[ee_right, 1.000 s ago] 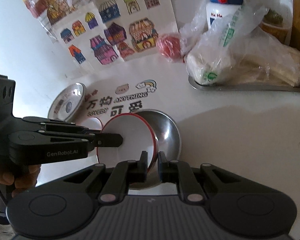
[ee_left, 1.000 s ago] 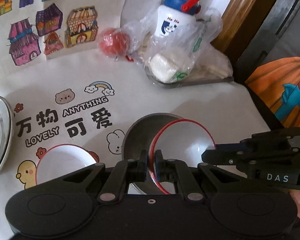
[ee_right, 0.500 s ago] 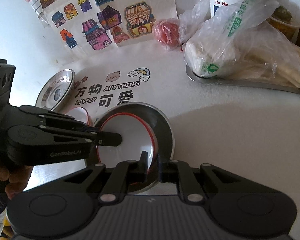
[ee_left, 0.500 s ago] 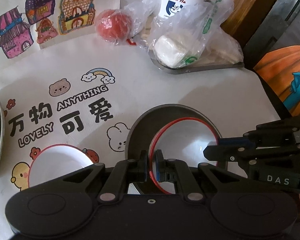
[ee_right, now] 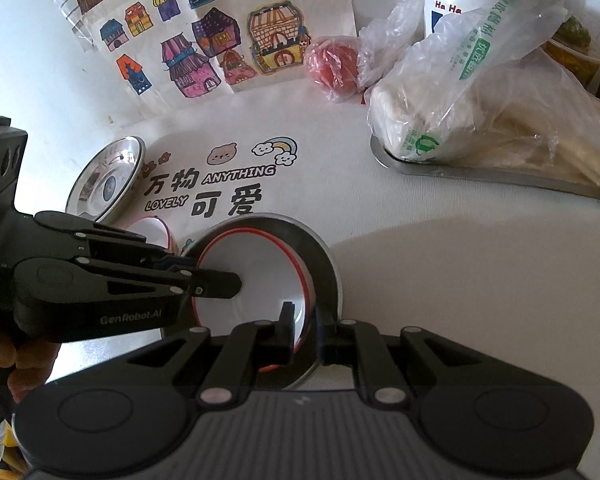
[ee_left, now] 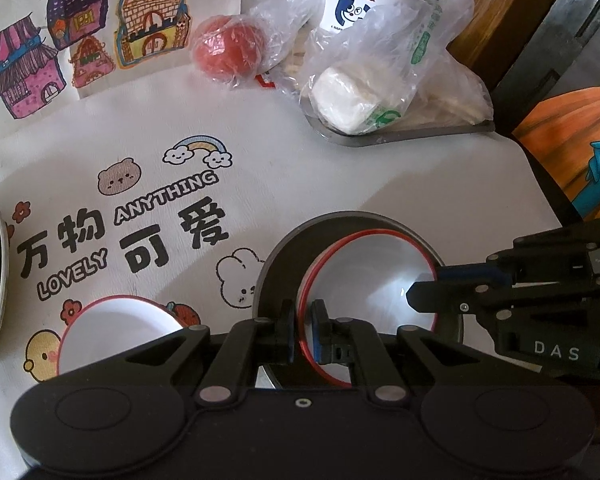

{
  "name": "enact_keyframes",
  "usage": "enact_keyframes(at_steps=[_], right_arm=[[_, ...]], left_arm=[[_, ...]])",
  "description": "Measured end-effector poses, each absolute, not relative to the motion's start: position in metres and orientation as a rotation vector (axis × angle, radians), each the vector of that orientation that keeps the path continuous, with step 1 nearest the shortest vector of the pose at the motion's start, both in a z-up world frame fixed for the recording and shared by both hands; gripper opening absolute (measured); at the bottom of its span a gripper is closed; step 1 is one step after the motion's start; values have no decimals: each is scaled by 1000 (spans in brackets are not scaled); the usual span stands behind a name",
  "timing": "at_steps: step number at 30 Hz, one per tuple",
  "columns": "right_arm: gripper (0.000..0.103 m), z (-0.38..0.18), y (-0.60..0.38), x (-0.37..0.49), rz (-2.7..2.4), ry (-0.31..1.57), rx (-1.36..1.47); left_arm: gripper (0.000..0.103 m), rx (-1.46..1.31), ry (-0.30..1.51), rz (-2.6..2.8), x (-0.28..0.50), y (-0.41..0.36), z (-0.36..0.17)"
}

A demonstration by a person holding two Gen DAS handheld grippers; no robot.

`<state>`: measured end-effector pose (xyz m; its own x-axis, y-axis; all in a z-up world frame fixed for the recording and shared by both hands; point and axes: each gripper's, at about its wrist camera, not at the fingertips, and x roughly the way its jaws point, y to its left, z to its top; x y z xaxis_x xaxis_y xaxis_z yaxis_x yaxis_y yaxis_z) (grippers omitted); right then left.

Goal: Organize plates and bowls
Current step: 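Carry the white bowl with both grippers and lower it into the steel bowl, then open both grippers to release the white bowl inside the steel bowl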

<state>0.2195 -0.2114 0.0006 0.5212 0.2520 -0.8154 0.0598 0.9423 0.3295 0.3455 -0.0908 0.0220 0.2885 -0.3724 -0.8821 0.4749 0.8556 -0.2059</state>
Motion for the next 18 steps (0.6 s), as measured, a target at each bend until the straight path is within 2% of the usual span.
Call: enact_keyframes(at_steps=[18], right_arm=[[15,5,-214,224,112,998,334]], left_arm=[[13,76,1158,-566,344,-87,24]])
